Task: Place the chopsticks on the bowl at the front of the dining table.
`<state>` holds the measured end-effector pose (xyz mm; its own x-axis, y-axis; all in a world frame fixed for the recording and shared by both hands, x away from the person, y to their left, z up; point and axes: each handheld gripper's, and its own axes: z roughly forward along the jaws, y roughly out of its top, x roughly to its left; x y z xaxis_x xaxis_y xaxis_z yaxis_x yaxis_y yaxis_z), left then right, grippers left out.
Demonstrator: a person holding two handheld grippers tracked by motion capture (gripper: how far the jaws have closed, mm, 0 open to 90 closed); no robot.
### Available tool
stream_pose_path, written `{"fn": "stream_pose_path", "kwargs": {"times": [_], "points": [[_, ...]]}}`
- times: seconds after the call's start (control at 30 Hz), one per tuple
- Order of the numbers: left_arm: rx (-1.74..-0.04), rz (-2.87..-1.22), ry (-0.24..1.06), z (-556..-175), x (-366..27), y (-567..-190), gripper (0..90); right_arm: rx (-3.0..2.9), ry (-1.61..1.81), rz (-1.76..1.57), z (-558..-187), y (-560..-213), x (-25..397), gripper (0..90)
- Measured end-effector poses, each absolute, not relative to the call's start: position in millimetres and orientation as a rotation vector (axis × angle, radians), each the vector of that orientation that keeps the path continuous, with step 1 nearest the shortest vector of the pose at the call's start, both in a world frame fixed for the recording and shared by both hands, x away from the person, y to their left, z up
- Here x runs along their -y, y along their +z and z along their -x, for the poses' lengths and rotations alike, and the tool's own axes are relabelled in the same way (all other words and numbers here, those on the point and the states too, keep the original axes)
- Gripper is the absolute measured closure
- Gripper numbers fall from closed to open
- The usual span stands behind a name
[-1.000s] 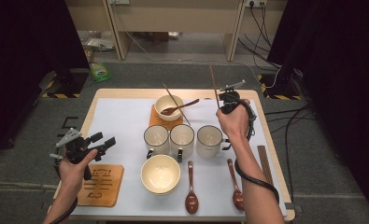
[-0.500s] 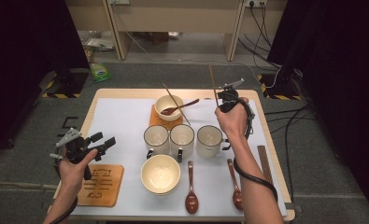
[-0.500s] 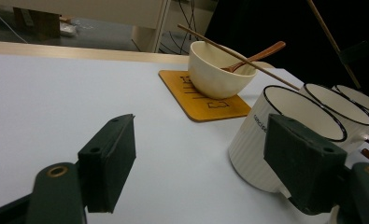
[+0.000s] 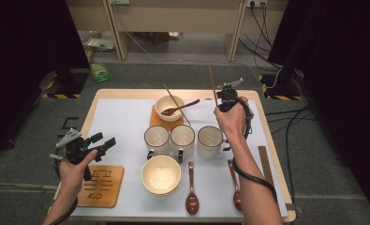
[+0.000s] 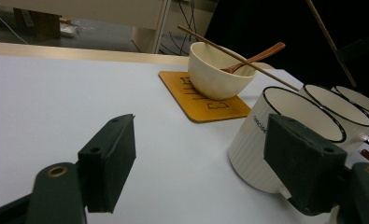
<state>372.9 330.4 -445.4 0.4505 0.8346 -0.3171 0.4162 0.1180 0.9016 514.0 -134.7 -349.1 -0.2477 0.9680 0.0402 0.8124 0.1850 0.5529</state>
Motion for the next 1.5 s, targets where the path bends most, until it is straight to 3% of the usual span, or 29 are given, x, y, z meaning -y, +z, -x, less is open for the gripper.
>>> {"fn": "stream_pose_path", "kwargs": {"times": [1.5], "points": [[-1.156, -1.495, 0.439, -373, -333, -445, 24.6, -2.17, 0.733, -1.633, -527, -351, 112, 85.4]]}}
